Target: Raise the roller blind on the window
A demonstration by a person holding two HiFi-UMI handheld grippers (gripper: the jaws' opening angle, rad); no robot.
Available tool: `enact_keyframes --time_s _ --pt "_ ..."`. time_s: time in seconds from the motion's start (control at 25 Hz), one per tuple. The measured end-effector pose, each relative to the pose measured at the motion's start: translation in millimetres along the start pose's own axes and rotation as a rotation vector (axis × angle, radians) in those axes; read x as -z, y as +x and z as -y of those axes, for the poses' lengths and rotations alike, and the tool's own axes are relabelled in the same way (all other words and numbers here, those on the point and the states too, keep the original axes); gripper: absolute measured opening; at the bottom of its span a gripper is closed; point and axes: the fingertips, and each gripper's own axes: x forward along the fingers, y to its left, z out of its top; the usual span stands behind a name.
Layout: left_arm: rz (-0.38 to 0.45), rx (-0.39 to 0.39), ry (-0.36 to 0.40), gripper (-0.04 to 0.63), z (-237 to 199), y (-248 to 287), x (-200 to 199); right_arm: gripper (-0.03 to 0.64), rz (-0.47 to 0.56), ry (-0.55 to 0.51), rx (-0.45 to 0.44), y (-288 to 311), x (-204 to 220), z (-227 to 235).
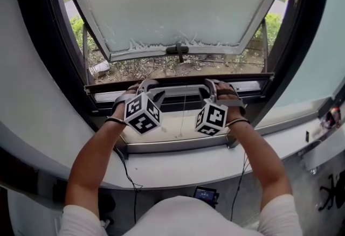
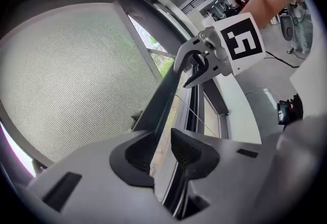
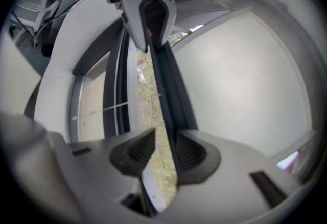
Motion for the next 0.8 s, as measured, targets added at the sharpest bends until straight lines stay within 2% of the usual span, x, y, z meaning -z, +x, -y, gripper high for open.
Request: enact_keyframes --time_s 0.24,0.8 --pt "0.049 -0.008 -0.048 0.112 -18 -12 -15 0.137 0.017 0.012 0.038 -7 -6 25" --pt "0.068 -0.035 -0.106 0.104 -38 -23 -31 0.137 0.027 0.015 0.068 -14 -12 48"
